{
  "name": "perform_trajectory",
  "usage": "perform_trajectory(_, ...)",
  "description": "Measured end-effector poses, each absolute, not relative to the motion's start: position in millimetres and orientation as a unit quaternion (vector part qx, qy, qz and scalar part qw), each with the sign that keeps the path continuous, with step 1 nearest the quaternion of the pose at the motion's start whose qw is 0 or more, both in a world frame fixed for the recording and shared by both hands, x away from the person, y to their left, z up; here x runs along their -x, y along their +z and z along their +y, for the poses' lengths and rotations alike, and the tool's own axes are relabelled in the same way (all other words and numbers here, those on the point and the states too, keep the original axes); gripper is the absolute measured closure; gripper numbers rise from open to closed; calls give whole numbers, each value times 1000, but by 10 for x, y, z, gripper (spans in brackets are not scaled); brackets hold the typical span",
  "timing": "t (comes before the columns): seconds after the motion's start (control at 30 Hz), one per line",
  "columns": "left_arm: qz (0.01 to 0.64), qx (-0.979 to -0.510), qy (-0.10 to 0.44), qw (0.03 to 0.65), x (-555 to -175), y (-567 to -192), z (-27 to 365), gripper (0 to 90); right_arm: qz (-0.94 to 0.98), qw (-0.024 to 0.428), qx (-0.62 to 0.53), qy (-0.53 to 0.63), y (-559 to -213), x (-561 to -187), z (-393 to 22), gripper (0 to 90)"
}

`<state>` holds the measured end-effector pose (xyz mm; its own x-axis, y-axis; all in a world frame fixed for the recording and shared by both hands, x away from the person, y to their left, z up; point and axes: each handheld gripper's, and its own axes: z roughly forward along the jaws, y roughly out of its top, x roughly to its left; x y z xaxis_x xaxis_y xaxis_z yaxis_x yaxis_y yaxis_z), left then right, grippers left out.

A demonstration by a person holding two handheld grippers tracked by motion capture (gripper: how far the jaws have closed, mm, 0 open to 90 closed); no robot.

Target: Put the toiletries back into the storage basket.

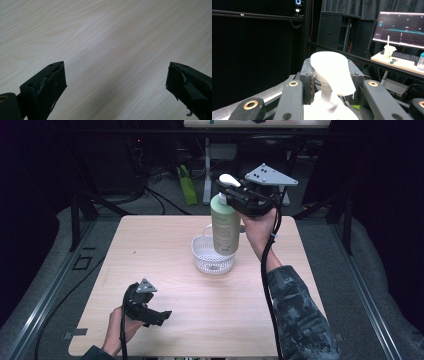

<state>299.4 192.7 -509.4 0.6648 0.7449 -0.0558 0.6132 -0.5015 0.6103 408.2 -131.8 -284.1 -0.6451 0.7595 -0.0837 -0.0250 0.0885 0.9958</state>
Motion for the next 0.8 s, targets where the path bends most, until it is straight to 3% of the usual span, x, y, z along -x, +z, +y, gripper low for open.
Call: perform_trajectory(0.8,392,-862,102,305,-2992,-5097,1919,27,671,317,-284,607,-2882,-4287,-1168,660)
